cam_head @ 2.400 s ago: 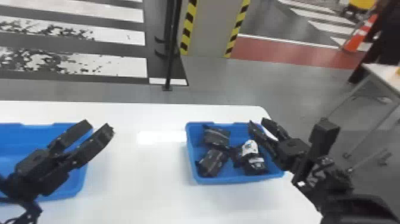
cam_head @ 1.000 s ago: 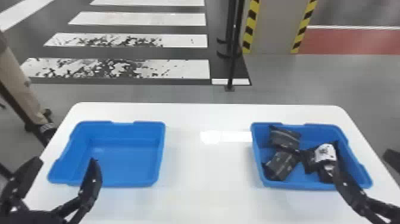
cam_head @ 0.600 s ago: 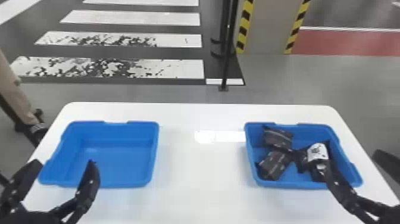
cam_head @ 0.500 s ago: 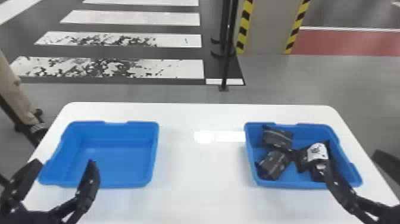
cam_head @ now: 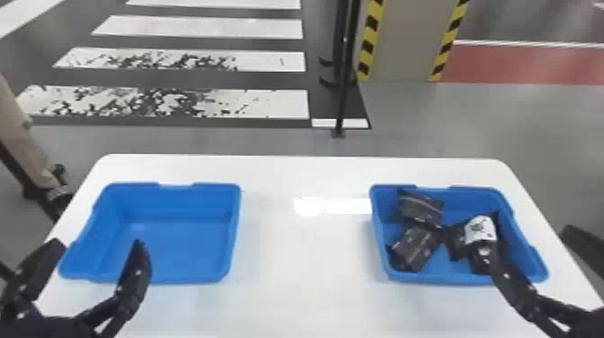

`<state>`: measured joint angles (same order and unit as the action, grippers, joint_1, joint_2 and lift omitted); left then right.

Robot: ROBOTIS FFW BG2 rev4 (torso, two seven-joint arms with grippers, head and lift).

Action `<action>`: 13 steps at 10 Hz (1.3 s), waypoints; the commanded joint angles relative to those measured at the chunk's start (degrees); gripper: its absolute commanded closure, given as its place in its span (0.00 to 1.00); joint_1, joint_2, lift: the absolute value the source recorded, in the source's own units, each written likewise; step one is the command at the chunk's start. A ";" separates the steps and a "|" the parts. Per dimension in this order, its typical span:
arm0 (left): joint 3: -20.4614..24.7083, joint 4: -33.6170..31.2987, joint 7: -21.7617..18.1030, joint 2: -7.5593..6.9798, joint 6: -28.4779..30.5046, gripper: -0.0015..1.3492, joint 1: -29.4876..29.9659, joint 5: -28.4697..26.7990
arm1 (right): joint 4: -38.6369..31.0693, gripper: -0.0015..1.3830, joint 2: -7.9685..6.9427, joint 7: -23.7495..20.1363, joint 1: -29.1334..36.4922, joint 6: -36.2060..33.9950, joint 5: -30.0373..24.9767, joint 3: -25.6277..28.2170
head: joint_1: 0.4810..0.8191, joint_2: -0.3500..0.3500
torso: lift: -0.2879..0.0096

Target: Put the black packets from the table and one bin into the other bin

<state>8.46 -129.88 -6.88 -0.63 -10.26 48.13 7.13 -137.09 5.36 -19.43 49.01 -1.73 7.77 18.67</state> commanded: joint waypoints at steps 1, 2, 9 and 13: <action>0.00 0.15 -0.07 -0.07 -0.01 0.09 -0.04 -0.04 | 0.06 0.14 0.00 0.01 -0.07 0.19 0.00 -0.05 | 0.63 0.46 | 0.60; 0.00 0.30 -0.07 -0.07 -0.01 0.09 -0.18 -0.04 | 0.06 0.14 0.00 -0.08 -0.07 0.33 0.00 -0.05 | 0.63 0.46 | 0.60; 0.45 1.14 -0.59 -0.07 -1.14 0.09 -0.46 0.30 | 1.74 0.14 0.00 0.01 -0.50 2.86 2.06 -0.39 | 0.63 0.46 | 0.60; 0.57 1.84 -1.30 -0.07 -1.70 0.09 -0.88 0.64 | 2.31 0.14 0.00 -0.08 -0.78 3.56 2.51 -0.39 | 0.63 0.46 | 0.60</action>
<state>9.01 -128.17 -8.17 -0.70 -11.93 47.30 7.71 -134.80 5.36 -19.48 48.32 1.83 10.28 18.28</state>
